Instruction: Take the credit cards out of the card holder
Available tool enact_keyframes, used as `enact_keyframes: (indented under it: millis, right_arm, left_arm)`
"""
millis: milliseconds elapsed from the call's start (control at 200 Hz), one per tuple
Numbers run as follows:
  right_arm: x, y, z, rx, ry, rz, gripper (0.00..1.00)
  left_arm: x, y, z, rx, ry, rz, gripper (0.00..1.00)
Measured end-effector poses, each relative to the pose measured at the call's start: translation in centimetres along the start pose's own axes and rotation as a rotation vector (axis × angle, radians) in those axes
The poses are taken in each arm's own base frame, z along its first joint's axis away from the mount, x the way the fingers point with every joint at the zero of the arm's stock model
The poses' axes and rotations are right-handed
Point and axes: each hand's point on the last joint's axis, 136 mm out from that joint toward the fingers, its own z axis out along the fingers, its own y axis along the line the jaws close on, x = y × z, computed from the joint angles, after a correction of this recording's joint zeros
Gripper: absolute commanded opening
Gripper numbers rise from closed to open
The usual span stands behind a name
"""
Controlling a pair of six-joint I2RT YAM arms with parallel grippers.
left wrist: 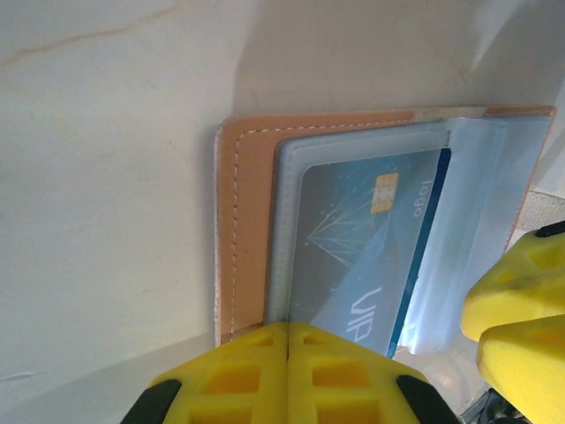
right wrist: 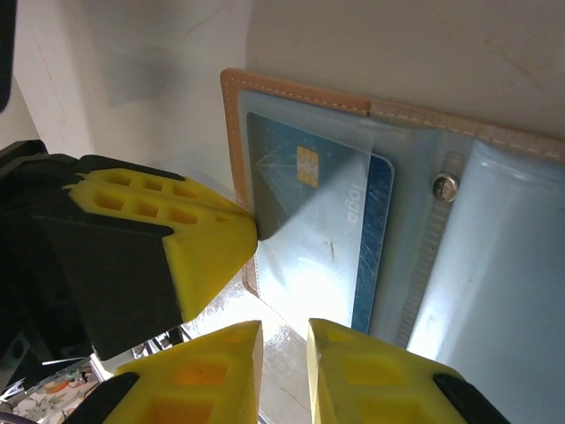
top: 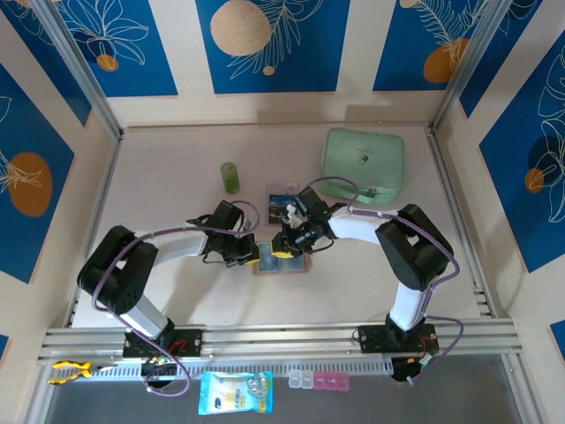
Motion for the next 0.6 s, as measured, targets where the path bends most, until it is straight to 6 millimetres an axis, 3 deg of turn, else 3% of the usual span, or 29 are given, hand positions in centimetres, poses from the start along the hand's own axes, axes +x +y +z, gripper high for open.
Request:
enact_keyframes:
  millis: [600]
  right_arm:
    - [-0.3,-0.9,1.4,0.039,0.022,0.015,0.25]
  left_arm:
    - [0.0,0.0,0.0,-0.002,-0.002,0.007,0.04]
